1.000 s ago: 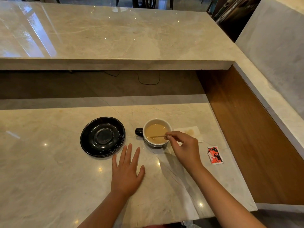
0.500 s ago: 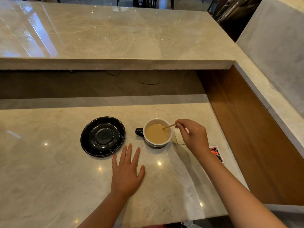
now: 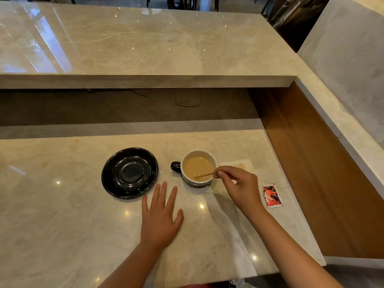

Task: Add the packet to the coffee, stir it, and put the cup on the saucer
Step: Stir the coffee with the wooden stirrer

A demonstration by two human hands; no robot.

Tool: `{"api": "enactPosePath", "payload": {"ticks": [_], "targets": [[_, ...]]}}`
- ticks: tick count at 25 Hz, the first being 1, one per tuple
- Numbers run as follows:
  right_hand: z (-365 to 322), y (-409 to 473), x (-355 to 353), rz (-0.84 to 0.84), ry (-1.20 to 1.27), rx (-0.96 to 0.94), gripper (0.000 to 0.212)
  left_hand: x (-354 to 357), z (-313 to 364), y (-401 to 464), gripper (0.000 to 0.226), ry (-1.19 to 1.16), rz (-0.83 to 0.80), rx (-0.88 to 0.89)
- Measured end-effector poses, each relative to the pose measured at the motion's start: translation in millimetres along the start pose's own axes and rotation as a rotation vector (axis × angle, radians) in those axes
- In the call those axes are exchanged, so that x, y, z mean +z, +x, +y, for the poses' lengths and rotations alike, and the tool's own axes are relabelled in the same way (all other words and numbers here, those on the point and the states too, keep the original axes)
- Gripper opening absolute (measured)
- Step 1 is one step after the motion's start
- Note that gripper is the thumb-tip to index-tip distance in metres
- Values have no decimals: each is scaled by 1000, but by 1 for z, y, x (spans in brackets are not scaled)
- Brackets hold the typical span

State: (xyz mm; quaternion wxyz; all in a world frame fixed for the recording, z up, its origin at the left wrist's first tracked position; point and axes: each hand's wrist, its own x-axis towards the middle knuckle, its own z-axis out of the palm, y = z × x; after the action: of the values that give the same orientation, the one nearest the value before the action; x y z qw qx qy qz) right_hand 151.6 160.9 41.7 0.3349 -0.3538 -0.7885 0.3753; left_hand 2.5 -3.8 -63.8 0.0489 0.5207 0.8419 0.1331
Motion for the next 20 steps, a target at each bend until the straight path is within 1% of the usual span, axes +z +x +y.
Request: {"api": "enactPosePath", "payload": {"ticks": [2, 4, 6, 9, 12, 14, 16, 18, 20], "targets": [[-2, 0, 10, 55, 49, 46, 17, -1, 0, 0, 63, -3, 6, 1], [-3, 3, 17, 104, 47, 42, 17, 0, 0, 0, 63, 0, 3, 0], [-2, 10, 19, 132, 0, -23, 15, -1, 0, 0, 63, 2, 3, -2], [1, 23, 15, 131, -161, -166, 13, -2, 1, 0, 62, -1, 6, 2], [6, 31, 2, 69, -299, -293, 15, -2, 1, 0, 62, -2, 6, 4], [9, 32, -10, -5, -384, -396, 20, -1, 0, 0, 63, 3, -1, 1], [8, 31, -20, -79, -453, -459, 19, 0, 0, 0, 63, 7, -5, -1], [5, 28, -25, -125, -464, -457, 19, 0, 0, 0, 63, 5, -8, -2], [3, 23, -27, -132, -397, -398, 18, 0, 0, 0, 63, 6, -12, -2]]}}
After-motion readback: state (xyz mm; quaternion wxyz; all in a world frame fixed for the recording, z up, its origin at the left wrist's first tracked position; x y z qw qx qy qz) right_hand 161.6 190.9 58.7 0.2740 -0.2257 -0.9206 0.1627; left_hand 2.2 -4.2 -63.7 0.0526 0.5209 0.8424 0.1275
